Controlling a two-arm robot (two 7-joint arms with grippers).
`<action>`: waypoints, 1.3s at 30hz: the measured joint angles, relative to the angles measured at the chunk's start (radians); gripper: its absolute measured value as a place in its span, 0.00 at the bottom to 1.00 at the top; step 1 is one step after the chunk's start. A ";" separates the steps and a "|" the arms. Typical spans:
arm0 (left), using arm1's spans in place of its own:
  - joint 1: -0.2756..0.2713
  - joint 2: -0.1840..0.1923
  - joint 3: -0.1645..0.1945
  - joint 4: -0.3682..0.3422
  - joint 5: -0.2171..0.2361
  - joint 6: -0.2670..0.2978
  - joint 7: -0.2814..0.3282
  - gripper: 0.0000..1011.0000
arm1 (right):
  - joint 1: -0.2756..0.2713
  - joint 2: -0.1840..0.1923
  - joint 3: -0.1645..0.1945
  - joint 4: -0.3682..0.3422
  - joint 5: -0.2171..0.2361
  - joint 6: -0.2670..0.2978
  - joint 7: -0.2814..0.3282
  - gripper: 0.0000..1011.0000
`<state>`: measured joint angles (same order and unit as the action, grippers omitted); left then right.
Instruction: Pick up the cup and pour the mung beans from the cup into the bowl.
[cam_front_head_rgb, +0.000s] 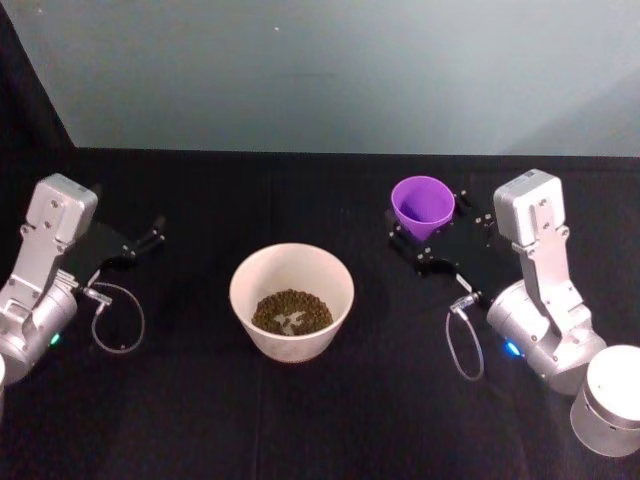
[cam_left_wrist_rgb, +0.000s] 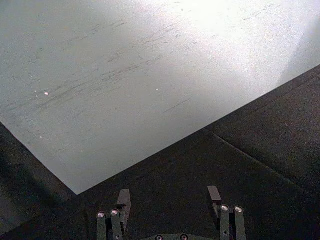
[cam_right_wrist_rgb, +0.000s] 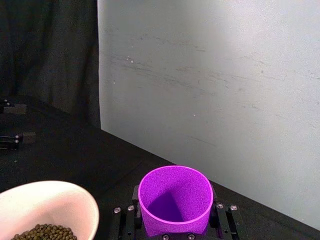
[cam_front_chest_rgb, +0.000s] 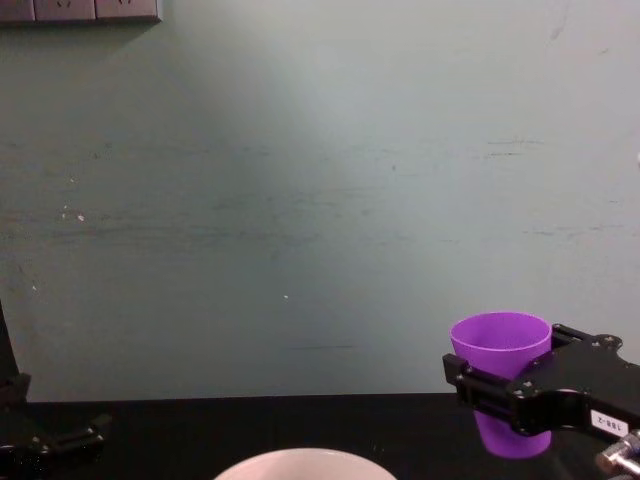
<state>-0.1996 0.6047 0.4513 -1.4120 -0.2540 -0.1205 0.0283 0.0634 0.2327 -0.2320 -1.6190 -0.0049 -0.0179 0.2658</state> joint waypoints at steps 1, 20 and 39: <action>0.000 0.000 0.000 0.000 0.000 0.000 0.000 0.99 | 0.000 -0.001 0.000 0.000 0.000 0.000 0.000 0.72; 0.000 0.000 0.000 0.000 0.000 0.000 0.000 0.99 | 0.033 0.015 -0.001 0.014 0.042 -0.035 0.020 0.72; 0.000 0.000 0.000 0.000 0.000 0.000 0.000 0.99 | 0.097 -0.004 -0.027 0.308 0.233 -0.207 0.138 0.72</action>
<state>-0.1996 0.6047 0.4514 -1.4120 -0.2539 -0.1205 0.0283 0.1603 0.2291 -0.2595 -1.3114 0.2280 -0.2245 0.4033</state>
